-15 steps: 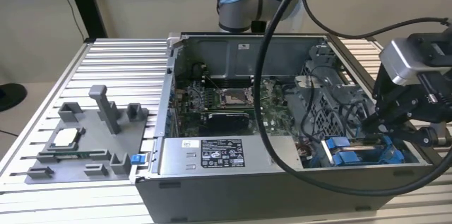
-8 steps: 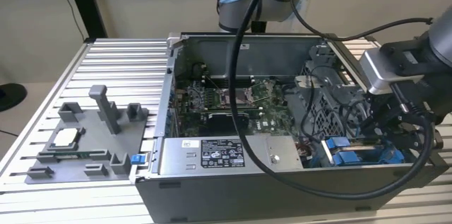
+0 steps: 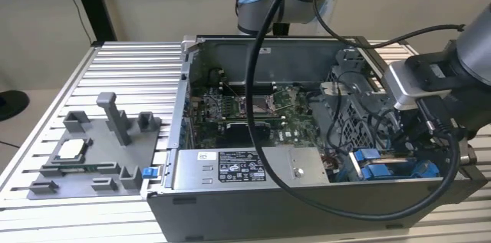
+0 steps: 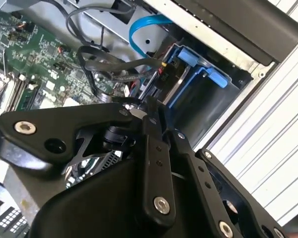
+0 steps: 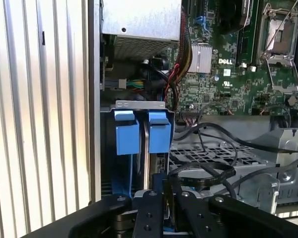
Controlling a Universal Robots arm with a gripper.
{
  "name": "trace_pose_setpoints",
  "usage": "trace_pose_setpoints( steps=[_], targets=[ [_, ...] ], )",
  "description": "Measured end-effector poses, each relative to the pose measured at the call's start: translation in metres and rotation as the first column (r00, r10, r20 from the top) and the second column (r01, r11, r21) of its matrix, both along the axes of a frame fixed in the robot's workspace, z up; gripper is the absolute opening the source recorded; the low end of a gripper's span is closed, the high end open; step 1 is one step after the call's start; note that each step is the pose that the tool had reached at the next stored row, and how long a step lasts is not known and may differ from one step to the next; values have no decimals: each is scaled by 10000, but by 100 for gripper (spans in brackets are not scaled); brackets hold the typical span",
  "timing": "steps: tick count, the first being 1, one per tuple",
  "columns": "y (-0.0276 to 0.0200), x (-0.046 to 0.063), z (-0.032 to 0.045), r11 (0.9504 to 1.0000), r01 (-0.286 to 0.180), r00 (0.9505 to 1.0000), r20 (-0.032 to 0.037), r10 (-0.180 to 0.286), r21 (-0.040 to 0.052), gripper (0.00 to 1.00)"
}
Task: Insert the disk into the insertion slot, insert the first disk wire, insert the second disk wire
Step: 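Insert the second disk wire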
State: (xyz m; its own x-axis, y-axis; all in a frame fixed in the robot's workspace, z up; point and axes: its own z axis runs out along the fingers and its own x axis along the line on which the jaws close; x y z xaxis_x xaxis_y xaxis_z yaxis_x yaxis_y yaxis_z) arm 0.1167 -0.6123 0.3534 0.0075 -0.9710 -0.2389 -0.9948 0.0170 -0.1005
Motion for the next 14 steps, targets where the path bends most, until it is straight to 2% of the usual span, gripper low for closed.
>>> trace_pose_setpoints(
  steps=[5, 6, 9, 11, 14],
  targets=[
    [0, -1, -2, 10000, 0, 10000, 1, 0, 9, 0],
    [0, -1, -4, 10000, -1, 10000, 19, 1, 9, 0],
    [7, -5, -20, 10000, -1, 9996, 268, 0, 10, 0],
    [18, -18, -29, 10000, 8, 9992, 391, -8, 4, 0],
    [35, -41, -42, 10000, 31, 9986, 521, -31, -7, 0]
  ],
)
